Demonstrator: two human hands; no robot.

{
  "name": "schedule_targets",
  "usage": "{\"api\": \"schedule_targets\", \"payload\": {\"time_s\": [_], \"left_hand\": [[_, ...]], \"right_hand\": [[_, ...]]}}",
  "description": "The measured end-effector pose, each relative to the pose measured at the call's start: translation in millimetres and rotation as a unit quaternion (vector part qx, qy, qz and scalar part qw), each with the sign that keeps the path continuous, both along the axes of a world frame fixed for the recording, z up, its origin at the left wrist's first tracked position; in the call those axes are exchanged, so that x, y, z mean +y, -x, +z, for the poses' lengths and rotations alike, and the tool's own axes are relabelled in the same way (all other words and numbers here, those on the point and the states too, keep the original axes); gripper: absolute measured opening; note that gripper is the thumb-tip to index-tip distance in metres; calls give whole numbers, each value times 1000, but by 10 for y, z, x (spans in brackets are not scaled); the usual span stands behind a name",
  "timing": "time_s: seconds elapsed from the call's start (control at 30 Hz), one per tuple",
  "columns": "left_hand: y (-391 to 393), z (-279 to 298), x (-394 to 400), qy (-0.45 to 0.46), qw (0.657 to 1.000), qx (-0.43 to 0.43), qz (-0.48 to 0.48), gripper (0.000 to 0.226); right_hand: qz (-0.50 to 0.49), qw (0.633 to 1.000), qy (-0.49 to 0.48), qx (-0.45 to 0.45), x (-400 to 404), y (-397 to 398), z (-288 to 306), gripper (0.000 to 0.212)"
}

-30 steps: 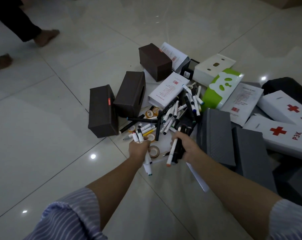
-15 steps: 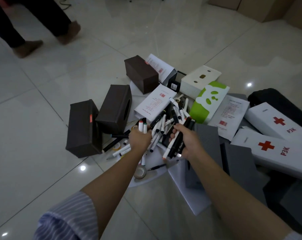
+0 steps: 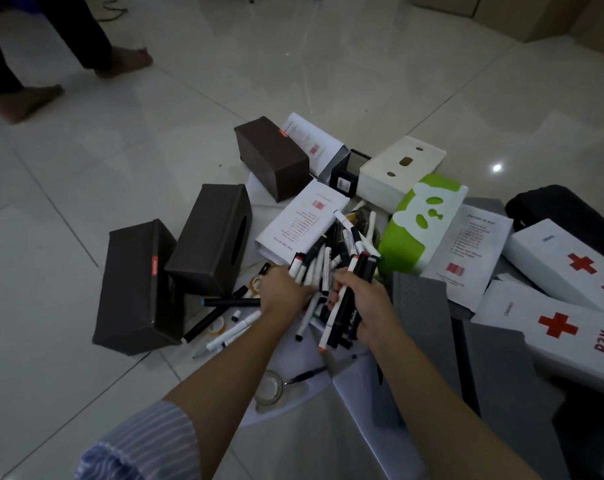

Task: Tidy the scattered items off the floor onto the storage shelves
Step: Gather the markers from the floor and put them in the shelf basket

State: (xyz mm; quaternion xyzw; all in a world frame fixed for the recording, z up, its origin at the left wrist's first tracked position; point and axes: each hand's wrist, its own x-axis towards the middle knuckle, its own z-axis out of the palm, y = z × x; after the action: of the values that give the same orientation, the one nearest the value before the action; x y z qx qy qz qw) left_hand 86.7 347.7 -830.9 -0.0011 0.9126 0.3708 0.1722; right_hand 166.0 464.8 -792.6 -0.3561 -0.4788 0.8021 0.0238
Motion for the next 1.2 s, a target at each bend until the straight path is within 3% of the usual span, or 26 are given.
{"api": "schedule_targets", "payload": {"time_s": [0.13, 0.23, 0.33, 0.43, 0.53, 0.67, 0.83, 1.07, 1.2], "left_hand": [[173, 4, -28, -148, 971, -184, 26, 35], [179, 213, -114, -210, 936, -280, 31, 55], [71, 682, -252, -268, 884, -382, 36, 14], [-68, 1168, -317, -342, 824, -447, 65, 11], [-154, 1719, -270, -352, 821, -438, 104, 21], [-276, 2720, -196, -333, 851, -392, 107, 38], [-482, 4223, -74, -425, 809, -391, 114, 30], [-765, 6329, 147, -436, 813, -387, 14, 27], [-952, 7238, 336, -431, 810, -398, -14, 10]], "right_hand": [[25, 999, 11, -33, -13, 165, 59, 9], [59, 996, -15, -69, -33, 270, 275, 9], [22, 995, -48, -81, 3, 325, 642, 7], [-34, 993, -48, -100, 76, 304, 1153, 8], [-34, 990, -53, -127, 106, 236, 1699, 16], [-41, 985, -59, -156, 95, 61, 2610, 21], [-69, 981, -53, -172, 93, -246, 4060, 6], [-98, 982, -68, -144, 219, -623, 6187, 7], [-121, 985, -50, -112, 379, -937, 7167, 6]]}}
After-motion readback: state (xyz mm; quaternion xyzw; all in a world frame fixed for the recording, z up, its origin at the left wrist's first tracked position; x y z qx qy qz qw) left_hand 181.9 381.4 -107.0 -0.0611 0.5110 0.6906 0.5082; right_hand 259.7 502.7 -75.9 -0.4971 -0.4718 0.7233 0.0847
